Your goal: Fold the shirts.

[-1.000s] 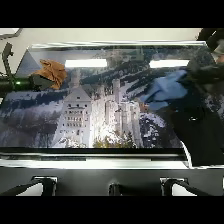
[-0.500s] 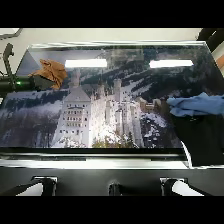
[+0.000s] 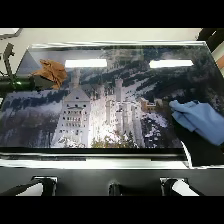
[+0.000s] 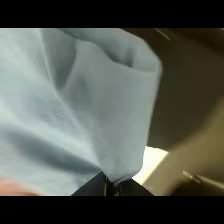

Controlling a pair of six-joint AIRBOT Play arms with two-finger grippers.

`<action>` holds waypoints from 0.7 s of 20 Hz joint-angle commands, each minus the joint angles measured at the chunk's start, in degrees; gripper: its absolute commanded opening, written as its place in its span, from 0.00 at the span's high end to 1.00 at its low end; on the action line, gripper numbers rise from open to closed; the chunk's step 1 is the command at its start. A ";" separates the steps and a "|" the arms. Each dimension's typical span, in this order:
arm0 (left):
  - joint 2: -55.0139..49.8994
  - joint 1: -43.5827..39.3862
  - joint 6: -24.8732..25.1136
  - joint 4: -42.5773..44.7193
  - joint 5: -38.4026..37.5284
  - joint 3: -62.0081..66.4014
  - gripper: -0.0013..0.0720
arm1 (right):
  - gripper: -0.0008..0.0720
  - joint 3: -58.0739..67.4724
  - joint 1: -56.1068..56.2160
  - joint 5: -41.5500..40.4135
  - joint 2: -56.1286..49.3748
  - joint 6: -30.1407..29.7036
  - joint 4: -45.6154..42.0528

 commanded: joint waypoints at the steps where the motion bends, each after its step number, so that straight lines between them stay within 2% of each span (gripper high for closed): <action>1: -0.55 -1.81 0.04 0.00 0.42 0.00 0.95 | 0.77 -18.88 -0.37 -5.70 5.01 0.33 -7.89; 2: -0.87 -2.82 0.02 0.00 0.42 0.00 0.95 | 0.46 -22.32 -0.37 -8.44 6.10 0.70 -7.06; 3: -1.05 -3.76 0.00 0.00 0.42 0.00 0.95 | 0.19 -23.32 -0.37 -9.44 6.47 0.50 -7.17; 4: -1.03 -4.48 0.00 0.00 0.42 0.04 0.95 | 0.14 -22.56 -0.37 -10.14 6.45 -0.57 -8.81; 7: -0.92 -5.29 -1.73 -0.02 0.35 3.10 0.95 | 0.13 -10.73 -0.33 -16.35 6.45 -7.80 -11.30; 9: -0.94 -5.11 -2.19 1.73 0.74 9.09 0.95 | 0.14 2.40 -0.26 -26.45 6.45 -9.42 -7.45; 10: -0.94 -5.77 -4.94 8.74 2.36 13.38 0.95 | 0.19 8.15 0.39 -32.61 6.45 -9.42 -4.07; 11: -0.94 -7.32 -10.95 21.70 4.76 17.31 0.95 | 0.26 13.07 2.51 -38.53 6.45 -9.92 -0.59; 12: -0.98 -9.51 -17.53 36.02 6.47 19.82 0.95 | 0.27 15.80 5.90 -42.71 6.45 -11.23 2.12; 13: -0.98 -11.98 -24.02 49.35 6.95 20.57 0.95 | 0.27 16.81 10.99 -44.33 6.43 -12.35 3.85; 14: -1.16 -13.86 -27.93 56.74 5.57 20.11 0.95 | 0.27 16.79 17.22 -42.27 5.99 -12.41 4.13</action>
